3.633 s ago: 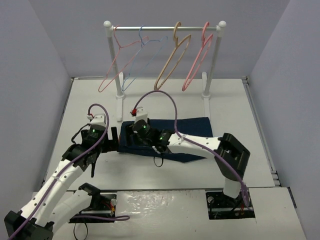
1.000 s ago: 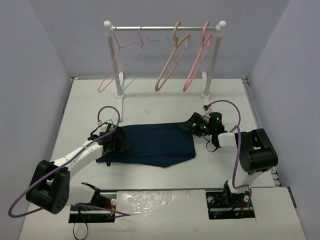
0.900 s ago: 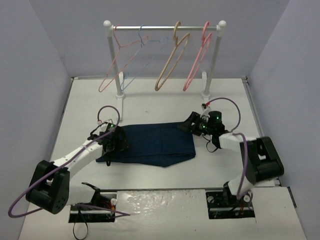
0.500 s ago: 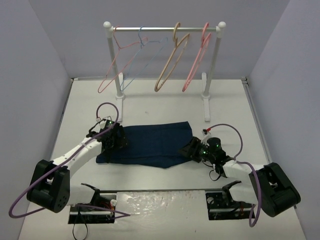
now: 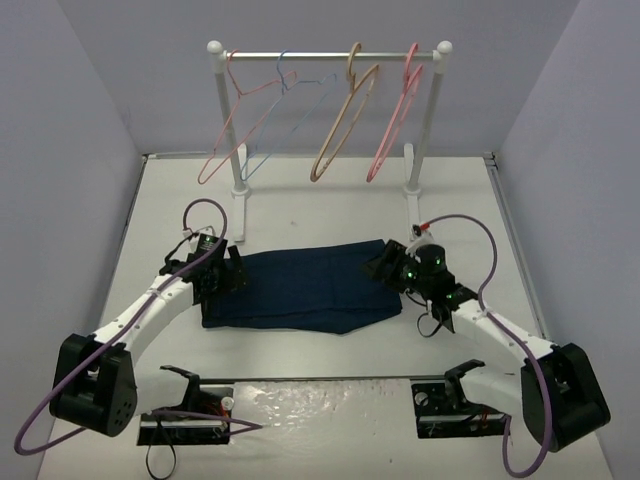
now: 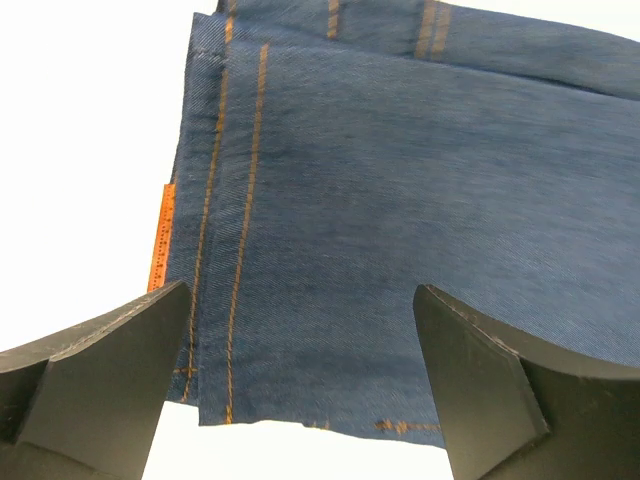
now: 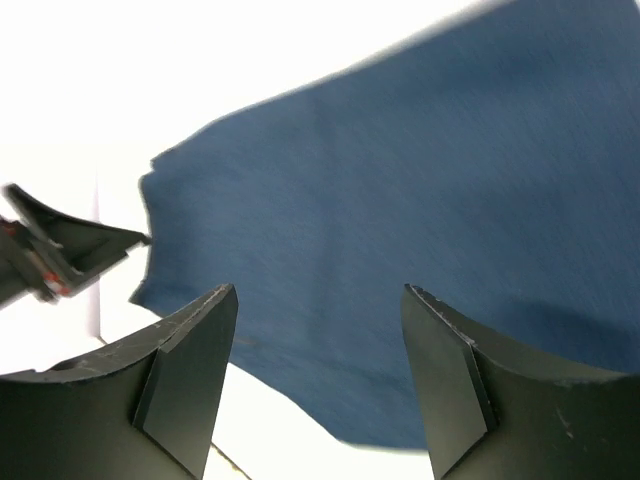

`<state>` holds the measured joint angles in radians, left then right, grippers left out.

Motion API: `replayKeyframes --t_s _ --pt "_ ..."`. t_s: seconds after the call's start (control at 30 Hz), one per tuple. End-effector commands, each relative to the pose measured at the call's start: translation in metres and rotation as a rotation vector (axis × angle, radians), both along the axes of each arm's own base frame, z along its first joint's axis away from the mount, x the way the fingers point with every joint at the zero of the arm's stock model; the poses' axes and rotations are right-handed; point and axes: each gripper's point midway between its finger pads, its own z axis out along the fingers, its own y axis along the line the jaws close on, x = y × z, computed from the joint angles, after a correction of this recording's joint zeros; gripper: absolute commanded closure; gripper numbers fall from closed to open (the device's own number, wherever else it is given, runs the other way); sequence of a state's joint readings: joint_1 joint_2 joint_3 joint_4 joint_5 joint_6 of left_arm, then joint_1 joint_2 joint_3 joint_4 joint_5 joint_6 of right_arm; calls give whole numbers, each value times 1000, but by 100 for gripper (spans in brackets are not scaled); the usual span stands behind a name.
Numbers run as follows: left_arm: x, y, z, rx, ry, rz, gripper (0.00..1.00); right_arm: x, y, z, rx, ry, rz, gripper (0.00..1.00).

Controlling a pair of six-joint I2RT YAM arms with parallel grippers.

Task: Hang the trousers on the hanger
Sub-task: Fold the trousers at the center of the board.

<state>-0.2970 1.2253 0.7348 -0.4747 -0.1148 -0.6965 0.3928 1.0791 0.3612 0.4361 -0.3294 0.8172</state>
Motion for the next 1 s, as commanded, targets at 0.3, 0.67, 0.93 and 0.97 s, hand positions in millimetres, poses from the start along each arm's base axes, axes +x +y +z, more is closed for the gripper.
replayKeyframes --t_s 0.3,0.67,0.93,0.97 --pt "-1 -13 79 -49 -211 -174 3 127 -19 33 41 -157 54 36" --pt "-2 -34 161 -111 -450 -373 3 123 -37 -41 -66 -47 72 35" --pt "9 -68 275 -146 -659 -554 3 127 -69 103 -314 -263 14 15" --pt "12 -77 291 -162 -683 -583 3 122 -74 112 -342 -267 2 11"
